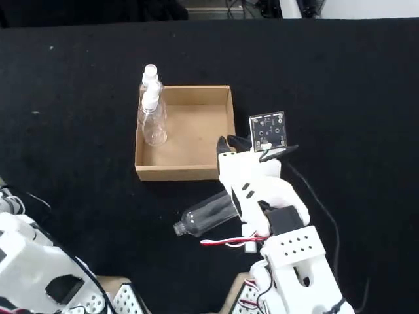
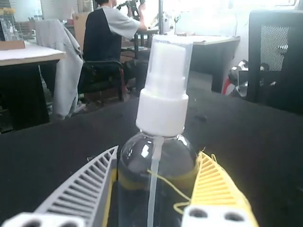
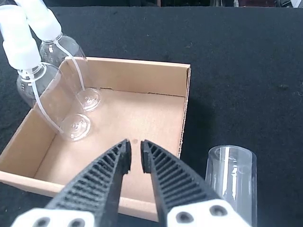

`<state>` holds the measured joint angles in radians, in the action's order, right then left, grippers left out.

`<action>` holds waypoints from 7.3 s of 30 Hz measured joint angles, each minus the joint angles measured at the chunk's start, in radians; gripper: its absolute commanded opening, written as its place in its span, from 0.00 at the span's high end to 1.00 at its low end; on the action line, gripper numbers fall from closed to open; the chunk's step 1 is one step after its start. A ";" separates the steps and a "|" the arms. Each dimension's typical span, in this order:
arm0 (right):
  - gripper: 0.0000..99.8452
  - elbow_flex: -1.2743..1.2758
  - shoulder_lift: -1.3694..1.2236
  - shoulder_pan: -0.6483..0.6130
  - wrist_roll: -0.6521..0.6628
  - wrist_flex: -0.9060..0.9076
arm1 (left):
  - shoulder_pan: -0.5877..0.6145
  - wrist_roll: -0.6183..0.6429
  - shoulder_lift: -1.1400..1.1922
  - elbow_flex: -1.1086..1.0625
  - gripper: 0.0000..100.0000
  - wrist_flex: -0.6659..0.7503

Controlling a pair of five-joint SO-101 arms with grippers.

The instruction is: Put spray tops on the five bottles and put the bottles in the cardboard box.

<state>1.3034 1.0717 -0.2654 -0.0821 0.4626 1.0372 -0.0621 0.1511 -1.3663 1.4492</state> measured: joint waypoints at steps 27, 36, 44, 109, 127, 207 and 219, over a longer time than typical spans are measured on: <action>0.97 0.000 0.000 0.000 0.000 0.000 | 0.041 0.002 0.074 0.003 0.97 0.014; 0.97 0.000 0.000 0.000 0.000 0.000 | 0.041 0.003 0.074 0.005 0.89 0.014; 0.97 0.000 0.000 0.000 0.000 0.000 | 0.048 0.000 0.074 0.005 0.64 0.014; 0.97 0.000 0.000 0.000 0.000 0.000 | 0.121 0.000 -0.118 0.074 0.62 -0.364; 0.97 0.000 0.000 0.000 0.000 0.000 | 0.120 0.000 -0.118 0.092 0.62 -0.373; 0.97 0.000 0.000 0.049 0.000 -0.046 | -1.079 0.110 -1.944 -0.305 0.97 -1.591; 0.97 0.000 0.000 0.049 0.000 -0.046 | -1.160 0.110 -1.944 -0.305 0.97 -1.550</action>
<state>1.3034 1.0717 -0.2163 -0.0821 0.4166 -0.1227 0.0483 -1.7929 -1.6717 -0.1005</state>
